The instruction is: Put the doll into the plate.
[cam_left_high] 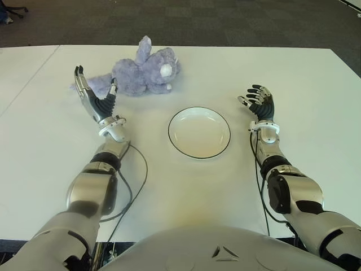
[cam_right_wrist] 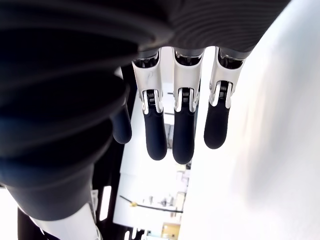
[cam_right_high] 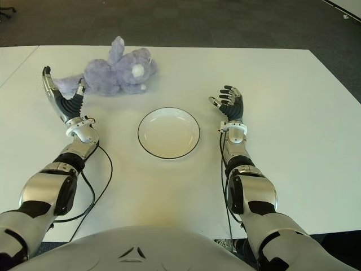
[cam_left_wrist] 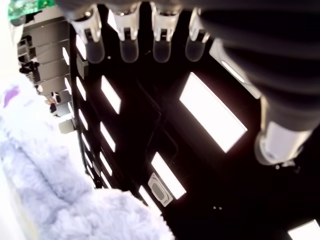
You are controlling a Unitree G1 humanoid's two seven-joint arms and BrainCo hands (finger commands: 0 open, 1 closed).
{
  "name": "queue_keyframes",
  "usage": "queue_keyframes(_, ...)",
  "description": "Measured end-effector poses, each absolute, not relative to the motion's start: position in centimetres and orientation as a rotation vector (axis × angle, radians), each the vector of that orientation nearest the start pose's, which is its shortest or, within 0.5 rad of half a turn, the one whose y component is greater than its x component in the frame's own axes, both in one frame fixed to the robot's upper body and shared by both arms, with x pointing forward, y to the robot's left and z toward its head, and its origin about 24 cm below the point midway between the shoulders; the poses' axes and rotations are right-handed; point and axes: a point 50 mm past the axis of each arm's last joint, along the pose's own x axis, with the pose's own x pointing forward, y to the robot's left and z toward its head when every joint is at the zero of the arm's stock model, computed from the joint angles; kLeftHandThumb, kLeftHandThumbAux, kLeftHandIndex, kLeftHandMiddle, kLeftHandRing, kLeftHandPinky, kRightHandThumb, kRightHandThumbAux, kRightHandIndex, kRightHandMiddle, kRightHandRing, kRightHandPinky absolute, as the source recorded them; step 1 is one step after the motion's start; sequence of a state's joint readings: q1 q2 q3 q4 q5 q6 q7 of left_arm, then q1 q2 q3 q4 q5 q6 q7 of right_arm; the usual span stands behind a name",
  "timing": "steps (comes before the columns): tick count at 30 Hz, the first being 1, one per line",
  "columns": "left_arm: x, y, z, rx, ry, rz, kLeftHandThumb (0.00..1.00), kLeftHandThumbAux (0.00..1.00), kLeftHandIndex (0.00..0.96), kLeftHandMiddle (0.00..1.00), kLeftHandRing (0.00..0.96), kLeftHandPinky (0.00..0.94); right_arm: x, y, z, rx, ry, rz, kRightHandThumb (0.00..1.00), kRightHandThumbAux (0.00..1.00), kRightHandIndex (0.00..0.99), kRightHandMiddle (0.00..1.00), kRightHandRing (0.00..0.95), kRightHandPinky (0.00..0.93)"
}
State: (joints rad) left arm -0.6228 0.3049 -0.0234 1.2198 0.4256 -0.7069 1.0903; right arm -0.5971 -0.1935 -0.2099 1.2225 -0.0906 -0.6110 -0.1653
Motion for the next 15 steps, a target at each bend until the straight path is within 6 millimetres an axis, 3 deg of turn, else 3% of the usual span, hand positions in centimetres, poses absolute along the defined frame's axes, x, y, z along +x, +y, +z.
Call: queue_keyframes(15,34.7,24.0,10.3,0.712,-0.547,0.742,0.167,0.491,0.0,0.0,0.0,0.0,32.8,-20.9,1.1,-0.15,-0.001,-0.238,0.162,0.856,0.247,0.326,0.335,0.323)
